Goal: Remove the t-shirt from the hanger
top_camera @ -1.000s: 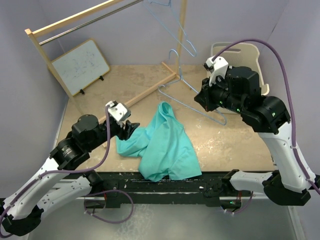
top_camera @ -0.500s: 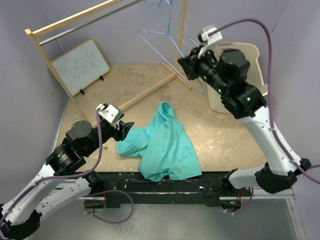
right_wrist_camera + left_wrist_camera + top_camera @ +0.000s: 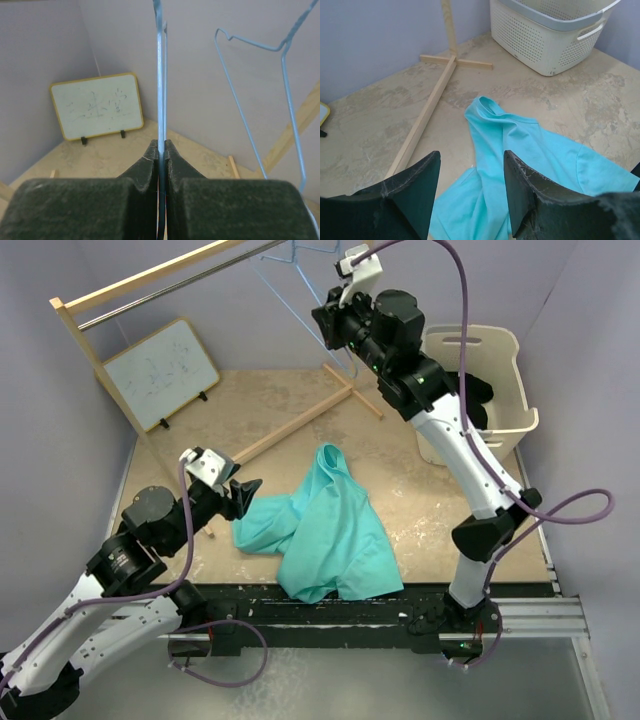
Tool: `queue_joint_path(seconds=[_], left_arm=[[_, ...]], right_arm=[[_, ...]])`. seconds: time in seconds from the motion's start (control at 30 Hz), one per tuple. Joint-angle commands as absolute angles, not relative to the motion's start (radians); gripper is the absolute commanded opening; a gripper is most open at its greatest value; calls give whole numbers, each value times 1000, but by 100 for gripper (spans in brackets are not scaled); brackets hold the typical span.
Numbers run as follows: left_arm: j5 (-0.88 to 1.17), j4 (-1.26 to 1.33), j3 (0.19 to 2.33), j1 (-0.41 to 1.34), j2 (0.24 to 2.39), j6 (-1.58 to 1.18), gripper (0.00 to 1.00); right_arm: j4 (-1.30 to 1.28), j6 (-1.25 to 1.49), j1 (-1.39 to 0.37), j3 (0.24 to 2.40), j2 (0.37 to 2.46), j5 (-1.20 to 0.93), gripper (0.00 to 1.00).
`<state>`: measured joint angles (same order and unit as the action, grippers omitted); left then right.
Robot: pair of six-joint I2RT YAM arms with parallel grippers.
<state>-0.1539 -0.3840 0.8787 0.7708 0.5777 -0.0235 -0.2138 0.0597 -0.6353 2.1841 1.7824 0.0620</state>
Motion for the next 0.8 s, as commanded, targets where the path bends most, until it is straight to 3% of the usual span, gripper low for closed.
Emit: queue_joint_path(seconds=[0.0,0.23,0.27,0.33,0.47,0.63,0.73,0.77], left_arm=[[-172,-338,882,770,565,-43,57],[-175,-341,880,764,565,-41,55],[-175,-341,880,764,566,-41,55],[-174,-342,880,763,570,-40,55],[-173,-343,880,761,579,-38,55],[-173,-345,880,762,588,-34,55],[-178,-349,878,761,594,-30,55],[-179,-350,878,761,595,-29,55]], right_arm=[[-145,44,-627,2333,1836,61,0],[-162,55,-618,2331,1883,35,1],[-155,55,-617,2306,1873,30,8],[-132,51,-614,2235,1837,7,30],[-44,56,-614,2002,1687,-24,53],[16,77,-615,1671,1457,14,60],[-11,92,-614,1522,1292,47,97],[-22,90,-615,1478,1245,67,100]])
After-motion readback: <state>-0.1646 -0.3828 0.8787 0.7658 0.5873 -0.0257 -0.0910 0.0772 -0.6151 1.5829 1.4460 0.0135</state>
